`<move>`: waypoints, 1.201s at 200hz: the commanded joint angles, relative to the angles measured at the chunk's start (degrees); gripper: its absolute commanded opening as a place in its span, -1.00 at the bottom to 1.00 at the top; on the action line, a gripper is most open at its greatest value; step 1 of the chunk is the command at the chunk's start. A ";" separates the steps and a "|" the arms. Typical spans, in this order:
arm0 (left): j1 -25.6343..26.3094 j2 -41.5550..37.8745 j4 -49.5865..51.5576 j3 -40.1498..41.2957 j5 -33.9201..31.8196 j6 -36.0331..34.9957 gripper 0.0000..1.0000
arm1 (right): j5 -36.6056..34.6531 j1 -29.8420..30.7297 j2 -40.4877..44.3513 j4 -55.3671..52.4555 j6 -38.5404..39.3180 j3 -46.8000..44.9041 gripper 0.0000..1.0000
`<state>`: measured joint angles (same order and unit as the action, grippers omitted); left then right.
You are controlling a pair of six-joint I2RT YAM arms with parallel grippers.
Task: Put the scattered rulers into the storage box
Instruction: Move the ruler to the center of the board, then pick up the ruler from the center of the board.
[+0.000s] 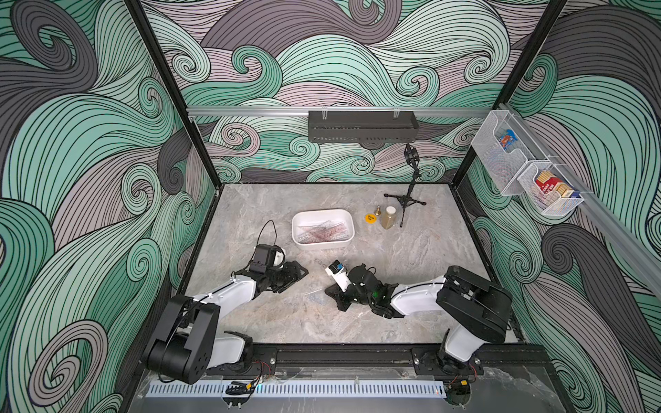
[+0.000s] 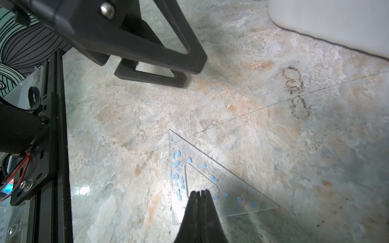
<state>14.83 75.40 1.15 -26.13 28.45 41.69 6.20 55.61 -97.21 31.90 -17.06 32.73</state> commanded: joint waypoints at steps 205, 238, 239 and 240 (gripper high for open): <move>0.46 1.79 -1.76 3.40 1.34 0.27 0.24 | 3.07 -1.44 -4.58 4.40 -1.75 -3.20 -1.00; 0.51 0.64 -2.24 4.95 1.98 0.92 0.25 | 3.05 -1.50 -4.74 4.92 -1.92 -3.81 -1.00; 0.53 0.64 -2.31 4.99 2.06 0.93 0.25 | 3.09 -1.49 -4.79 4.92 -1.92 -3.81 -1.00; 0.54 0.59 -2.34 5.02 2.01 0.98 0.25 | 3.10 -1.48 -4.81 4.93 -1.92 -3.81 -1.00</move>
<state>14.83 76.36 -3.92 -23.38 30.30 42.09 8.49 54.39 -100.84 37.21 -18.46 30.06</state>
